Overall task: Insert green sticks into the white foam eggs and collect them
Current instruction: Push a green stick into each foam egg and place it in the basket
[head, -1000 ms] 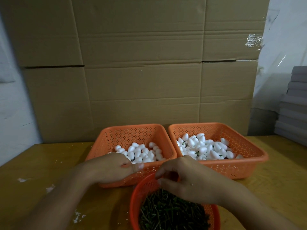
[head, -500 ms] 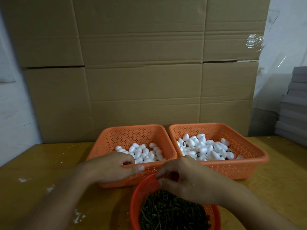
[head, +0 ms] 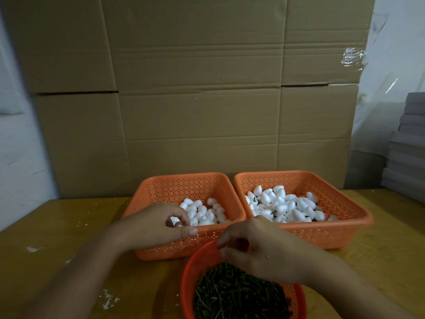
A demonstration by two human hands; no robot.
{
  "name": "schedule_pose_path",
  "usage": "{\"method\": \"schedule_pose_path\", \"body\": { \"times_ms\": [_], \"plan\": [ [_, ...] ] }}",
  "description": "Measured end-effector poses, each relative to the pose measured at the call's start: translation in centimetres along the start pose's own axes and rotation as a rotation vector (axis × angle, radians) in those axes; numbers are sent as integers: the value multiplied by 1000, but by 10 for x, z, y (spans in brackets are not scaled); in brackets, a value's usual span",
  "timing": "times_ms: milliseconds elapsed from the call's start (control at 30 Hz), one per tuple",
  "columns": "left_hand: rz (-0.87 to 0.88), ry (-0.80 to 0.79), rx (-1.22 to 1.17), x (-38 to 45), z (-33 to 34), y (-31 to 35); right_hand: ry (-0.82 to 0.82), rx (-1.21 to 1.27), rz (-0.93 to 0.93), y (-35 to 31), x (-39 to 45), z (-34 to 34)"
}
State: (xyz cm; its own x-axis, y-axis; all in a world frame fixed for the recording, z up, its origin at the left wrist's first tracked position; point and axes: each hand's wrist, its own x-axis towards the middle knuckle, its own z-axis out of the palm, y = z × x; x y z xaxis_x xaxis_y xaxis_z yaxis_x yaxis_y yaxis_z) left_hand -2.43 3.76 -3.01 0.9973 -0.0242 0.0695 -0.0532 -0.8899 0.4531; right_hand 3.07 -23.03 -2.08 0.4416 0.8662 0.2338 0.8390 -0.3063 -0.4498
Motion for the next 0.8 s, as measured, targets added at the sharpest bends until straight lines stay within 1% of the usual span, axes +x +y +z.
{"method": "schedule_pose_path", "body": {
  "times_ms": [333, 500, 633, 800],
  "plan": [
    [32, 58, -36, -3, -4, 3, 2, 3, -11, 1, 0, 1],
    [83, 226, -176, -3, -6, 10, -26, 0, 1, 0, 1, 1],
    [116, 327, -294, -4, -9, 18, -113, -56, 25, 2, 0, 1],
    [170, 336, -469, -8, -13, 31, -301, -161, 31, 3, -1, 7]
  ]
}}
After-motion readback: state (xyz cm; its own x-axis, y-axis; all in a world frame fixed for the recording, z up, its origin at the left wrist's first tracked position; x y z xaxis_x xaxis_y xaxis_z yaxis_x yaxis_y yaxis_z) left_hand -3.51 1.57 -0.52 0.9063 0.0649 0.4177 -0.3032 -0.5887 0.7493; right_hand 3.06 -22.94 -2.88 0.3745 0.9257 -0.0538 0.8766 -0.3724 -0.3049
